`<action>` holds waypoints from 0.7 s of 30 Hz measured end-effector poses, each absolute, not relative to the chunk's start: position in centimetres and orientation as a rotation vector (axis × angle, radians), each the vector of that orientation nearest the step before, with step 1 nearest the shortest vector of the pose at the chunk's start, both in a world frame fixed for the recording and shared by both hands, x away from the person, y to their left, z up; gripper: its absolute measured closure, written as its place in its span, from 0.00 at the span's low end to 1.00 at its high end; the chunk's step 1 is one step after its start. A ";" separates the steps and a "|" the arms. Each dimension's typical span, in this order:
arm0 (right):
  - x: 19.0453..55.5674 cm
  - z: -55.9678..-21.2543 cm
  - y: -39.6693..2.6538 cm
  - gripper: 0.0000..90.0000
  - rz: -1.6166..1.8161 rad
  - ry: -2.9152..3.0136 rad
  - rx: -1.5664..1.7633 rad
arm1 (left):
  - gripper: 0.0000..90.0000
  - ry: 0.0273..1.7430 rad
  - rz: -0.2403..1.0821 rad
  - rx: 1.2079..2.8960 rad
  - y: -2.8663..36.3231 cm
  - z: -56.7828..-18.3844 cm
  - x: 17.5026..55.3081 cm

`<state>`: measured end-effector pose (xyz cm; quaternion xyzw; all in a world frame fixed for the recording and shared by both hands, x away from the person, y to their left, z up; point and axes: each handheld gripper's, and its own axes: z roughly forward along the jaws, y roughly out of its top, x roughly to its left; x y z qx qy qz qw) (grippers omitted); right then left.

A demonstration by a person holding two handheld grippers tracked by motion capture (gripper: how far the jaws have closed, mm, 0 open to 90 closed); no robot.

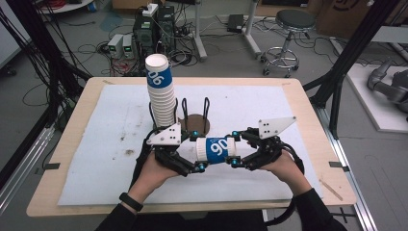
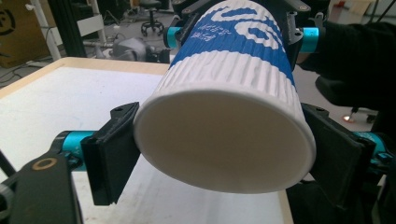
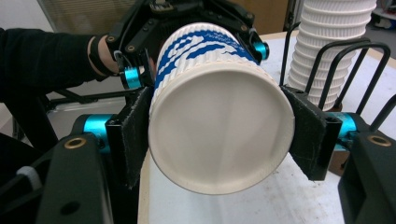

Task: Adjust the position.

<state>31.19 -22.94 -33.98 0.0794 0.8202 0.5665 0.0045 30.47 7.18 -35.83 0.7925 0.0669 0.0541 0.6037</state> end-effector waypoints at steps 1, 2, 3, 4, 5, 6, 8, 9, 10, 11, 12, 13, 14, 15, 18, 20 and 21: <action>31.2 -34.0 -22.9 0.34 1.770 2.575 0.245 | 0.21 0.148 0.131 1.846 7.2 -35.7 30.4; 31.2 -34.1 -22.9 0.34 1.767 2.577 0.243 | 0.21 0.144 0.140 1.855 7.2 -35.5 30.4; 31.2 -34.1 -22.9 0.34 1.760 2.582 0.241 | 0.22 0.139 0.148 1.871 7.2 -35.3 30.3; 31.2 -34.1 -22.8 0.34 1.752 2.584 0.241 | 0.22 0.131 0.159 1.893 7.1 -35.1 30.3; 31.1 -34.2 -22.8 0.33 1.742 2.590 0.241 | 0.22 0.123 0.173 1.908 7.0 -34.9 30.2; 31.1 -34.2 -22.7 0.33 1.722 2.593 0.237 | 0.22 0.112 0.192 1.934 7.0 -34.7 30.2; 31.1 -34.2 -22.6 0.29 1.651 2.605 0.246 | 0.23 0.091 0.234 1.997 6.7 -34.3 30.0; 31.0 -34.1 -22.4 0.26 1.603 2.620 0.250 | 0.24 0.083 0.252 2.025 6.5 -34.2 30.0; 31.0 -34.0 -22.3 0.26 1.559 2.635 0.238 | 0.24 0.073 0.255 2.042 6.3 -34.2 30.0; 30.8 -33.9 -22.1 0.26 1.527 2.639 0.224 | 0.24 0.071 0.240 2.040 6.2 -34.2 30.0; 30.7 -33.8 -21.9 0.27 1.514 2.637 0.213 | 0.24 0.073 0.235 2.034 6.1 -34.2 30.1; 30.7 -33.8 -21.7 0.27 1.501 2.636 0.210 | 0.24 0.072 0.239 2.038 6.0 -34.2 30.1; 30.7 -33.9 -21.6 0.27 1.493 2.638 0.214 | 0.24 0.070 0.240 2.042 5.9 -34.2 30.1; 30.7 -33.9 -21.6 0.27 1.487 2.642 0.213 | 0.24 0.068 0.231 2.040 5.9 -34.3 30.1; 30.6 -33.8 -21.8 0.27 1.474 2.642 0.205 | 0.25 0.068 0.234 2.041 6.0 -34.2 30.1; 30.5 -33.5 -21.8 0.24 1.442 2.630 0.183 | 0.25 0.057 0.250 2.070 5.9 -34.0 30.0; 30.4 -33.4 -21.7 0.24 1.410 2.627 0.173 | 0.25 0.054 0.267 2.092 5.8 -33.9 30.0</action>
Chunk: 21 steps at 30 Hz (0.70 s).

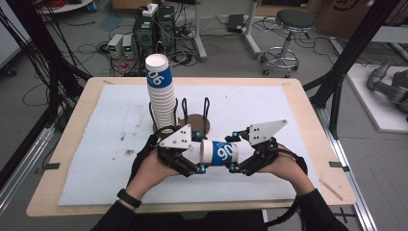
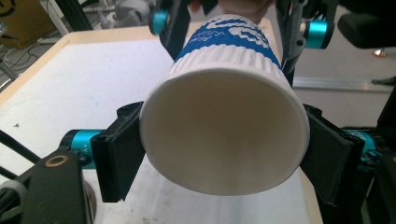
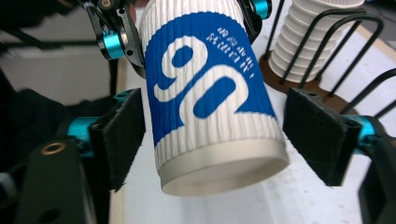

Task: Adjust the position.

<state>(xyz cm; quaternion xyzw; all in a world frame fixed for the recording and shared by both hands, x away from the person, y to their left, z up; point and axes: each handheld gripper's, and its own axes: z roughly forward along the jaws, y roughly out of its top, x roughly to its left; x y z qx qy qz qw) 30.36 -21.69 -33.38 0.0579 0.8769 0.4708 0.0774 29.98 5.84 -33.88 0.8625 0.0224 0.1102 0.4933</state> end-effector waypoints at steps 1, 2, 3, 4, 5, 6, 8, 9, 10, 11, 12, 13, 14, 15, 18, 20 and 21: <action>30.2 -33.3 -21.5 0.24 1.370 2.633 0.145 | 0.25 0.052 0.278 2.109 5.7 -33.8 29.9; 29.9 -33.2 -21.2 0.23 1.327 2.631 0.100 | 0.25 0.042 0.281 2.123 5.6 -33.6 29.9; 29.7 -33.2 -20.9 0.23 1.279 2.634 0.074 | 0.25 0.034 0.284 2.133 5.5 -33.5 29.8; 29.6 -33.2 -20.5 0.23 1.222 2.640 0.058 | 0.25 0.032 0.294 2.141 5.3 -33.3 29.7; 29.4 -33.4 -20.2 0.24 1.180 2.639 0.052 | 0.25 0.026 0.301 2.148 5.2 -33.2 29.7; 29.4 -33.6 -19.9 0.25 1.151 2.645 0.045 | 0.25 0.016 0.303 2.152 5.1 -33.1 29.6; 29.4 -33.9 -19.7 0.33 1.103 2.651 0.035 | 0.25 0.009 0.290 2.139 4.9 -33.0 29.5; 29.5 -34.1 -19.7 0.33 1.113 2.655 0.026 | 0.26 0.013 0.292 2.133 4.9 -32.9 29.5; 29.6 -34.1 -19.8 0.34 1.128 2.652 0.031 | 0.26 0.014 0.289 2.131 5.0 -32.9 29.6; 29.6 -34.2 -20.0 0.34 1.150 2.646 0.033 | 0.26 0.015 0.280 2.121 5.1 -32.9 29.7; 29.7 -34.3 -20.1 0.34 1.169 2.650 0.040 | 0.26 0.024 0.271 2.109 5.1 -33.0 29.7; 29.8 -34.4 -20.2 0.34 1.195 2.644 0.045 | 0.26 0.028 0.261 2.099 5.2 -33.0 29.8; 29.9 -34.5 -20.3 0.35 1.213 2.645 0.050 | 0.26 0.030 0.253 2.090 5.3 -33.0 29.8; 29.9 -34.5 -20.3 0.35 1.233 2.647 0.054 | 0.26 0.031 0.251 2.088 5.4 -33.0 29.8; 30.0 -34.5 -20.4 0.35 1.256 2.642 0.058 | 0.26 0.032 0.242 2.068 5.5 -32.9 29.9; 30.0 -34.4 -20.5 0.35 1.271 2.639 0.059 | 0.26 0.033 0.235 2.052 5.6 -32.8 29.9; 30.0 -34.4 -20.6 0.35 1.283 2.640 0.062 | 0.26 0.034 0.236 2.048 5.6 -32.8 29.9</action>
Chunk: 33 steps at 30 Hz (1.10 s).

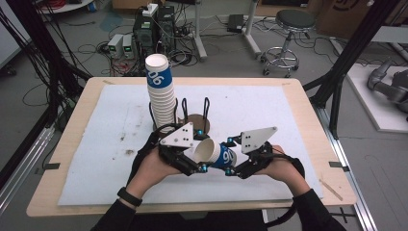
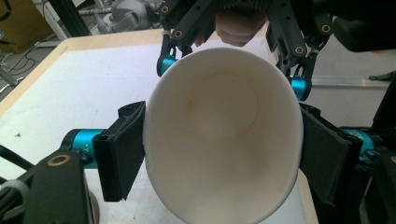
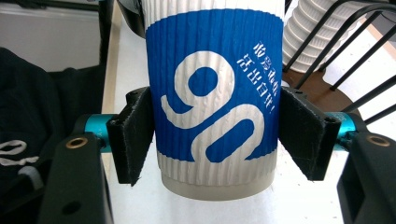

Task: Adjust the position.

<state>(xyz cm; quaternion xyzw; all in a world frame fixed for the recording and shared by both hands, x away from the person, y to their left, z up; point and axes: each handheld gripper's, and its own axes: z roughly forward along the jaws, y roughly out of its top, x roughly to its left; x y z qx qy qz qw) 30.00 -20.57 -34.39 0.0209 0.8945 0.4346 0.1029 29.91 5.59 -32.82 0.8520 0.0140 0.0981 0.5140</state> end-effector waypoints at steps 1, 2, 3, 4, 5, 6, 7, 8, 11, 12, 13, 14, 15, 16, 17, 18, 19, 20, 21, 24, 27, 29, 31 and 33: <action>30.0 -34.3 -20.6 0.35 1.284 2.634 0.058 | 0.26 0.035 0.236 2.045 5.6 -32.8 29.9; 30.0 -34.3 -20.7 0.35 1.287 2.631 0.057 | 0.25 0.036 0.226 2.037 5.6 -32.8 29.9; 30.0 -34.3 -20.7 0.35 1.295 2.631 0.058 | 0.25 0.037 0.222 2.032 5.7 -32.8 30.0; 29.9 -34.3 -20.7 0.34 1.300 2.632 0.057 | 0.26 0.037 0.222 2.033 5.7 -32.7 29.9; 29.9 -34.3 -20.7 0.34 1.301 2.631 0.060 | 0.26 0.037 0.223 2.032 5.7 -32.7 29.9; 29.9 -34.3 -20.7 0.33 1.302 2.630 0.063 | 0.26 0.039 0.223 2.026 5.7 -32.7 29.9; 29.9 -34.3 -20.6 0.31 1.302 2.632 0.065 | 0.26 0.040 0.230 2.026 5.7 -32.7 29.9; 29.9 -34.3 -20.6 0.29 1.300 2.636 0.071 | 0.26 0.043 0.239 2.023 5.6 -32.8 29.8; 30.0 -34.5 -20.1 0.24 1.273 2.660 0.091 | 0.26 0.039 0.215 2.004 5.7 -32.8 29.9; 29.9 -34.6 -19.9 0.25 1.263 2.659 0.078 | 0.26 0.037 0.223 2.012 5.6 -32.8 29.8; 29.8 -34.6 -19.8 0.32 1.255 2.658 0.067 | 0.26 0.032 0.224 2.018 5.6 -32.8 29.8; 29.8 -34.6 -19.8 0.32 1.236 2.648 0.059 | 0.26 0.033 0.227 2.015 5.6 -32.8 29.8; 29.8 -34.6 -19.9 0.33 1.237 2.653 0.064 | 0.26 0.037 0.226 2.009 5.5 -32.8 29.8; 29.9 -34.6 -19.9 0.33 1.240 2.648 0.060 | 0.25 0.042 0.226 2.003 5.5 -32.8 29.8; 29.9 -34.5 -20.0 0.33 1.246 2.647 0.060 | 0.23 0.050 0.227 1.986 5.5 -32.9 29.8; 29.9 -34.5 -20.1 0.32 1.255 2.638 0.062 | 0.21 0.057 0.230 1.964 5.5 -32.9 29.8; 30.0 -34.4 -20.3 0.32 1.279 2.627 0.070 | 0.18 0.064 0.227 1.938 5.6 -32.9 29.8; 30.1 -34.4 -20.5 0.32 1.308 2.612 0.084 | 0.15 0.072 0.225 1.907 5.9 -33.0 29.8; 30.1 -34.3 -20.7 0.32 1.345 2.600 0.099 | 0.15 0.086 0.209 1.862 6.1 -33.1 29.8; 30.3 -34.0 -21.5 0.32 1.457 2.577 0.137 | 0.12 0.123 0.167 1.791 6.4 -33.6 30.1; 30.3 -33.8 -21.6 0.32 1.510 2.560 0.141 | 0.12 0.127 0.136 1.772 6.1 -33.8 30.3; 30.2 -33.8 -21.4 0.32 1.515 2.562 0.132 | 0.12 0.127 0.127 1.767 5.8 -33.9 30.3; 30.2 -33.9 -21.2 0.32 1.510 2.566 0.126 | 0.12 0.130 0.129 1.775 5.6 -33.9 30.3; 30.1 -34.0 -21.1 0.32 1.511 2.568 0.120 | 0.20 0.115 0.116 1.772 5.6 -33.9 30.3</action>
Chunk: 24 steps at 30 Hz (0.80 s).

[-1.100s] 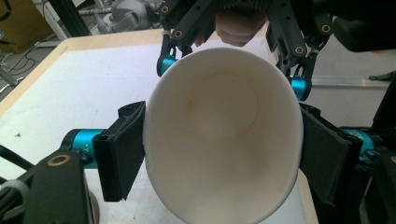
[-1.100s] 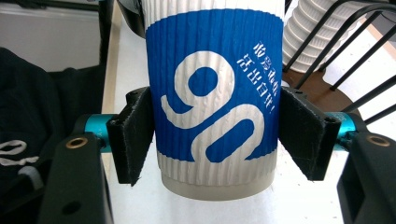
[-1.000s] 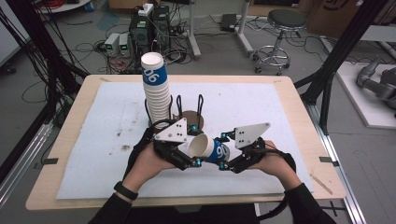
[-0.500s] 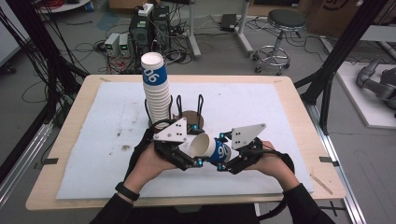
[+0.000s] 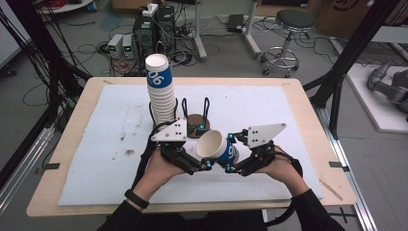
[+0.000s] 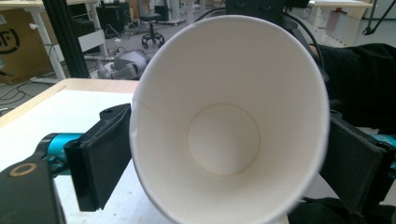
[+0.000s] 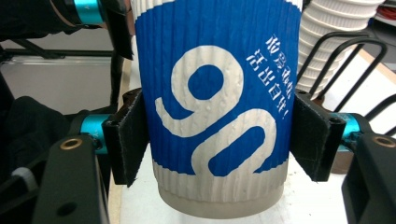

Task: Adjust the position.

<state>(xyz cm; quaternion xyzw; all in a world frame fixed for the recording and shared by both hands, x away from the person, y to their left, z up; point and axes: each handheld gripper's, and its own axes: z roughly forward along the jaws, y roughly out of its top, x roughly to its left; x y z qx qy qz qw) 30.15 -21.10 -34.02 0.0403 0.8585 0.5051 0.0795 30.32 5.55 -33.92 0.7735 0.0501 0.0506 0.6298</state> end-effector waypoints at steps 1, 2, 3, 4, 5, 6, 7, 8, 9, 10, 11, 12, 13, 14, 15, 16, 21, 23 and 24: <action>30.1 -34.0 -21.1 0.32 1.508 2.569 0.118 | 0.22 0.105 0.127 1.774 5.6 -33.9 30.3; 30.1 -34.1 -21.1 0.32 1.512 2.567 0.117 | 0.23 0.100 0.124 1.776 5.6 -33.8 30.3; 30.1 -34.0 -21.1 0.32 1.514 2.568 0.116 | 0.24 0.100 0.126 1.780 5.6 -33.7 30.3; 30.1 -34.0 -21.1 0.32 1.516 2.567 0.118 | 0.24 0.095 0.128 1.789 5.6 -33.6 30.4; 30.1 -34.0 -21.1 0.32 1.511 2.567 0.118 | 0.25 0.087 0.126 1.797 5.6 -33.5 30.4; 30.1 -34.1 -21.1 0.31 1.511 2.574 0.110 | 0.25 0.081 0.135 1.810 5.5 -33.4 30.3; 30.1 -34.1 -21.1 0.28 1.498 2.583 0.113 | 0.25 0.079 0.157 1.821 5.5 -33.2 30.2; 30.1 -34.0 -21.1 0.25 1.478 2.589 0.119 | 0.25 0.076 0.167 1.835 5.5 -33.1 30.2; 30.1 -33.9 -21.0 0.23 1.465 2.591 0.130 | 0.26 0.072 0.165 1.855 5.5 -32.9 30.2; 30.1 -33.9 -21.0 0.23 1.457 2.593 0.132 | 0.26 0.073 0.164 1.855 5.5 -32.7 30.1; 30.0 -33.9 -20.9 0.23 1.451 2.593 0.124 | 0.26 0.060 0.163 1.860 5.5 -32.5 30.1; 30.0 -34.0 -20.7 0.23 1.441 2.595 0.122 | 0.26 0.054 0.170 1.868 5.6 -32.2 30.0; 29.9 -34.1 -20.6 0.26 1.433 2.605 0.118 | 0.26 0.053 0.173 1.863 5.5 -32.1 30.0; 29.9 -34.2 -20.4 0.32 1.418 2.601 0.099 | 0.26 0.048 0.165 1.861 5.5 -31.9 29.9; 29.8 -34.3 -20.3 0.33 1.413 2.583 0.092 | 0.26 0.048 0.172 1.861 5.5 -31.8 29.8; 29.8 -34.4 -20.3 0.34 1.426 2.577 0.088 | 0.26 0.048 0.182 1.861 5.5 -31.7 29.7; 30.0 -34.2 -20.6 0.34 1.521 2.544 0.097 | 0.18 0.090 0.149 1.726 5.4 -32.2 29.8; 30.1 -34.4 -20.7 0.34 1.567 2.532 0.113 | 0.16 0.118 0.099 1.658 5.4 -32.8 30.0; 30.1 -34.5 -20.7 0.34 1.577 2.536 0.118 | 0.15 0.128 0.075 1.633 5.5 -33.0 30.1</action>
